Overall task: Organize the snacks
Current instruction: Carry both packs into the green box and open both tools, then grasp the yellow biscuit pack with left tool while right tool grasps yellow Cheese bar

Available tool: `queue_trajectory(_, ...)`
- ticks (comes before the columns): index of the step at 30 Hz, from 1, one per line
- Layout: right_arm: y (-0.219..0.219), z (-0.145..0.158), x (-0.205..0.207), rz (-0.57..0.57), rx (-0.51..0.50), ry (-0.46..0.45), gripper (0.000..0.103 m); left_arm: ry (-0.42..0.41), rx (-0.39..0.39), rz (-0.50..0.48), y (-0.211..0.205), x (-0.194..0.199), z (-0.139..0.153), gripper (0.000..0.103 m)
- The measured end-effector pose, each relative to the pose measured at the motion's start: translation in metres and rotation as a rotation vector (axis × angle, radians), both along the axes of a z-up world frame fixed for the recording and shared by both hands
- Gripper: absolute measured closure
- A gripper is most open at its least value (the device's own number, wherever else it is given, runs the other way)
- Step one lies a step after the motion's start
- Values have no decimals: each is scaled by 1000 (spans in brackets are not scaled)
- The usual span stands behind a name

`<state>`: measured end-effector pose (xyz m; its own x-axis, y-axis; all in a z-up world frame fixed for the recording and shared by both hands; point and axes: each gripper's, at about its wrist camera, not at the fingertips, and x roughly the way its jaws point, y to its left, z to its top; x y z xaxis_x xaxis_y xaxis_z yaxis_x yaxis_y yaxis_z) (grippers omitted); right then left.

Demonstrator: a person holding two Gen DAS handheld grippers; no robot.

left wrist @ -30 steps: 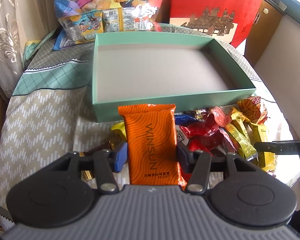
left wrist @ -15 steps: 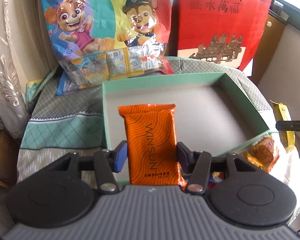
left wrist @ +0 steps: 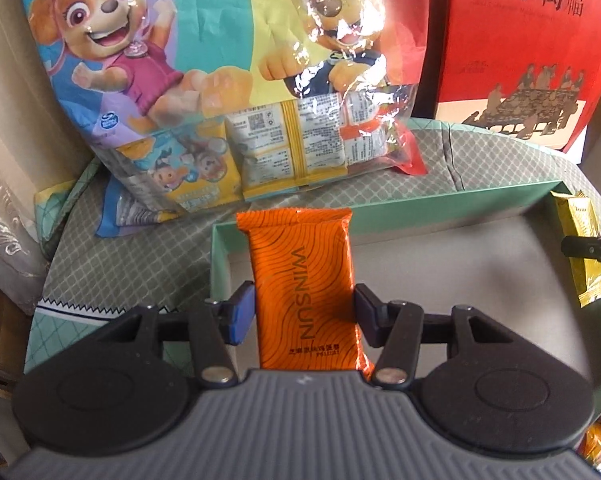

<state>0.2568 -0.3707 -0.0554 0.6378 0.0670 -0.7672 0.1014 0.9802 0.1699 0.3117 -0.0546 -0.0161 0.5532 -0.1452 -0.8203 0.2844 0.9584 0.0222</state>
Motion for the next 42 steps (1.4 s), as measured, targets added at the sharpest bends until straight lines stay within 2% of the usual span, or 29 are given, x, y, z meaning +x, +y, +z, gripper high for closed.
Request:
queue_trajectory(3,-2,-4,11,12,-4,-19,48,-21,45,-9,-6,3,-6,47)
queue_trajectory(5,-4,-3,16,8,-1,-44,43,-47,70,-3,-10,2,-6,30)
queue_trajectory(6,-5,-2,15,3,10,-56,31,-67,70,-1,-11,-1,-3,15)
queue_trajectory(7,-6,-1,14,3,27,-72,23,-87,66,-1,-11,-3,-1,8)
queue_trajectory(10,-10,4,2,-3,41,-95,7,-102,65,1,-13,-9,6,6)
queue_trajectory(13,-9,17,-16,-10,55,-109,1,-104,57,4,-11,-18,12,4)
queue_trajectory(19,-7,31,-58,-7,85,-114,0,-95,34,2,-2,-55,25,0)
queue_trajectory(31,16,33,-155,14,132,-61,0,-41,24,17,24,-156,30,0)
queue_trajectory(35,22,27,-183,9,164,-25,0,-19,24,35,35,-183,26,0)
queue_trajectory(42,31,6,-221,-28,214,26,0,42,9,73,46,-214,2,0)
